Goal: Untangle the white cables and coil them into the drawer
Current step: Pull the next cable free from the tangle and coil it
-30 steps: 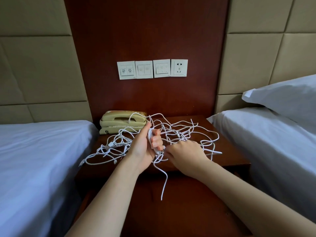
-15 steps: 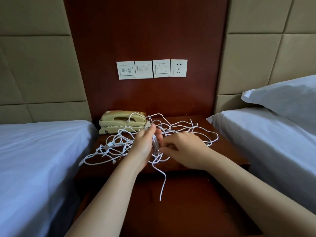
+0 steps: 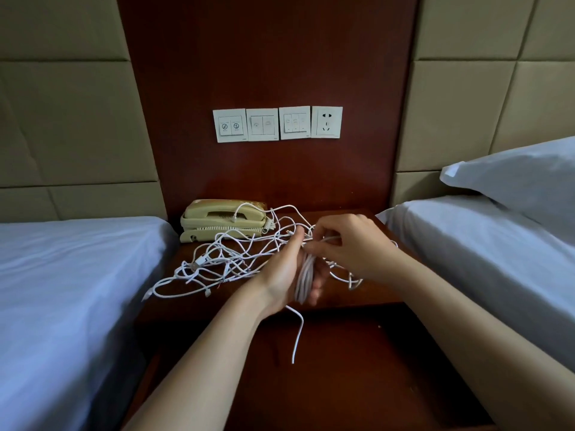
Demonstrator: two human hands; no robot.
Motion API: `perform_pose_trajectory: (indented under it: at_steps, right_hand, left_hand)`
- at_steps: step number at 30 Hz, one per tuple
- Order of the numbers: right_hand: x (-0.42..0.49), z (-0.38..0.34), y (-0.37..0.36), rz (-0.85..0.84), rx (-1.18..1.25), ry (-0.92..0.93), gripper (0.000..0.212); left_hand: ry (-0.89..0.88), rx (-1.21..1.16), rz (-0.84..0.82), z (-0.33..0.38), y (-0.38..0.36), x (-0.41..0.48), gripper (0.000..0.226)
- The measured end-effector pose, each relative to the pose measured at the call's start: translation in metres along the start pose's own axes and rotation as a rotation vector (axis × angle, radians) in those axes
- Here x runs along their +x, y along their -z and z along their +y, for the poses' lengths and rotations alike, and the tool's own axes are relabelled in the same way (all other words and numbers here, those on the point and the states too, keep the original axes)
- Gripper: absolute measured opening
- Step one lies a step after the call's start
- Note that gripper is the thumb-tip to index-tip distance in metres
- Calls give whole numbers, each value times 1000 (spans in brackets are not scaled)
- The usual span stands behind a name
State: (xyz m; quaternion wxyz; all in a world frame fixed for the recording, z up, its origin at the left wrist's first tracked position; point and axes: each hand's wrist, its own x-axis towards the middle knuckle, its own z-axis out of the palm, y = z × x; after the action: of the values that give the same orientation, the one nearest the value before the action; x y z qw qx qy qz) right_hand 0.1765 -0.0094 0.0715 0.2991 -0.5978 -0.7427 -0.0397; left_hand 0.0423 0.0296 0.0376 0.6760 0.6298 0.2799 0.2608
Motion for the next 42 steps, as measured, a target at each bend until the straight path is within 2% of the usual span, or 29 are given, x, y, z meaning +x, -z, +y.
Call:
perform_pose_trajectory:
  at_steps: [3, 6, 10, 12, 15, 19, 28, 32, 35, 39, 42]
  right_hand:
    - [1, 14, -2, 50, 105, -16, 21]
    - [2, 31, -9, 101, 163, 8, 21]
    - [0, 56, -16, 157, -36, 65, 20]
    - [-2, 68, -20, 159, -118, 7, 21]
    - [-4, 77, -26, 267, -213, -97, 19]
    - [-1, 77, -28, 335, -40, -302, 17]
    - [3, 88, -31, 407, 235, -541, 25]
    - [6, 88, -30, 488, 293, -566, 26]
    - [8, 85, -26, 593, 394, -534, 19]
    - [7, 83, -25, 588, 541, -534, 11]
    - [6, 83, -23, 581, 578, -474, 15]
  left_hand:
    - [37, -14, -41, 2, 1, -5, 65]
    - [-7, 16, -40, 3, 1, -9, 51]
    - [-60, 45, 46, 6, 8, -10, 45]
    - [-82, 46, 83, 9, 11, -11, 45]
    - [-101, 63, 114, 10, 12, -11, 45]
    - [-127, 39, 160, 11, 14, -11, 46]
    - [-140, 11, 234, 11, 26, -13, 47]
    - [-138, 4, 250, 11, 27, -13, 46]
    - [-137, -5, 258, 10, 27, -13, 46]
    - [-134, -9, 266, 8, 28, -13, 46]
    - [-133, -23, 276, 7, 29, -12, 46]
